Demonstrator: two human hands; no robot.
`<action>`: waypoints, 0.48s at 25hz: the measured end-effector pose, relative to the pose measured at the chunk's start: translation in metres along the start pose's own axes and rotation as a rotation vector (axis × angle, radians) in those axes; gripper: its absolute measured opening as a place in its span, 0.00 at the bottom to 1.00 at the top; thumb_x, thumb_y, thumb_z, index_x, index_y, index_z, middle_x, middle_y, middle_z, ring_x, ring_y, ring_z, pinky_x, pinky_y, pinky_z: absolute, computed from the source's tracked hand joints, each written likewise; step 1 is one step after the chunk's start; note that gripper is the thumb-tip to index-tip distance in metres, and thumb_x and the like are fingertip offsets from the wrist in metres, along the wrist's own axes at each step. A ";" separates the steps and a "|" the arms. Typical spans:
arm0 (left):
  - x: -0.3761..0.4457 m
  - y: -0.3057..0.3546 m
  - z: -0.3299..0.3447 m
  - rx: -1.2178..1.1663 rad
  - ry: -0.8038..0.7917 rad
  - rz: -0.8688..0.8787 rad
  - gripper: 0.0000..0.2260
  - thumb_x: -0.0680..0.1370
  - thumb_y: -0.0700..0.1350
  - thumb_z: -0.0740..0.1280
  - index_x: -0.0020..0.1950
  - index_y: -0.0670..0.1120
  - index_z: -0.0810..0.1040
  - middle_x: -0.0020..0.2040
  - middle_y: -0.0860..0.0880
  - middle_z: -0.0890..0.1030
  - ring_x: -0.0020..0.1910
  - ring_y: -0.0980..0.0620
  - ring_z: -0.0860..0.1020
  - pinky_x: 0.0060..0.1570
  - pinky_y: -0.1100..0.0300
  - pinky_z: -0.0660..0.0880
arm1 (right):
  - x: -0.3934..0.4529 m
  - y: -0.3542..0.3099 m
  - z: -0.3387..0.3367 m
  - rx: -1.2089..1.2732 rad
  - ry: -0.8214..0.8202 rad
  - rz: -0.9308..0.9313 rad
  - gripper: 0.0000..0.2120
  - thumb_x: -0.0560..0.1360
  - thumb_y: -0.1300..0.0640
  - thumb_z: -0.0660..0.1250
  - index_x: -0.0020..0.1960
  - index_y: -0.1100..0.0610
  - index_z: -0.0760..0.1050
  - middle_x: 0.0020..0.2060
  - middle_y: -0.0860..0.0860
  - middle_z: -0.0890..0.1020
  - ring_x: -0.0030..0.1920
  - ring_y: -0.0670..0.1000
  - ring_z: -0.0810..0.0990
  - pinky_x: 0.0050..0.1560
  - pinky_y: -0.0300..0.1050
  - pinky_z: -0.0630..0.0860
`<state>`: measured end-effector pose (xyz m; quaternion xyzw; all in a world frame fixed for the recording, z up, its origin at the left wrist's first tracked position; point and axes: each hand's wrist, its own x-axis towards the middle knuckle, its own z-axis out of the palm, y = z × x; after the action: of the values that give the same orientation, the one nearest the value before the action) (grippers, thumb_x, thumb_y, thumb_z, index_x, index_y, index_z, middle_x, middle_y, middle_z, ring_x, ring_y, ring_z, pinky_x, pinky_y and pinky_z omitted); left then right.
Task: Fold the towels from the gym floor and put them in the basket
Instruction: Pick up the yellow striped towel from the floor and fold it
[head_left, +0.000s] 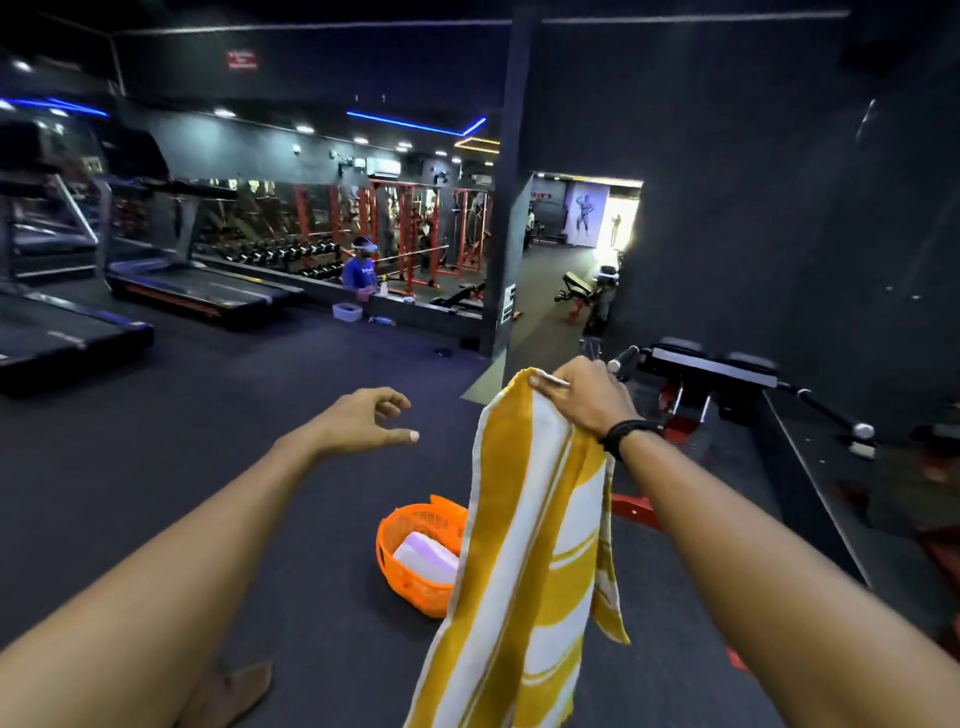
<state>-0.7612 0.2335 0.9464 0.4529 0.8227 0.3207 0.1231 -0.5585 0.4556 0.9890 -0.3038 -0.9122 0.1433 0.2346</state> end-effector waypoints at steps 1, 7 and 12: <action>0.018 -0.008 0.000 -0.001 -0.008 0.004 0.24 0.68 0.58 0.75 0.61 0.53 0.75 0.58 0.52 0.77 0.60 0.53 0.75 0.59 0.58 0.73 | 0.018 0.000 0.013 -0.001 -0.011 -0.009 0.27 0.74 0.36 0.63 0.26 0.55 0.67 0.30 0.54 0.75 0.39 0.60 0.79 0.39 0.48 0.73; 0.141 -0.028 -0.009 -0.118 -0.096 0.111 0.28 0.67 0.64 0.72 0.63 0.54 0.74 0.57 0.55 0.77 0.57 0.55 0.76 0.55 0.57 0.75 | 0.120 -0.007 0.081 -0.017 -0.023 -0.017 0.28 0.74 0.36 0.63 0.24 0.55 0.65 0.25 0.50 0.71 0.34 0.58 0.74 0.34 0.45 0.67; 0.235 -0.024 -0.013 -0.135 -0.197 0.223 0.27 0.69 0.64 0.71 0.62 0.51 0.77 0.56 0.52 0.79 0.55 0.55 0.77 0.52 0.59 0.75 | 0.192 -0.018 0.117 -0.042 -0.023 -0.001 0.29 0.74 0.36 0.63 0.24 0.55 0.65 0.24 0.49 0.70 0.32 0.56 0.73 0.31 0.46 0.65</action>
<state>-0.9148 0.4124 0.9612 0.5612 0.7279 0.3411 0.1970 -0.7626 0.5468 0.9626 -0.3066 -0.9177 0.1275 0.2178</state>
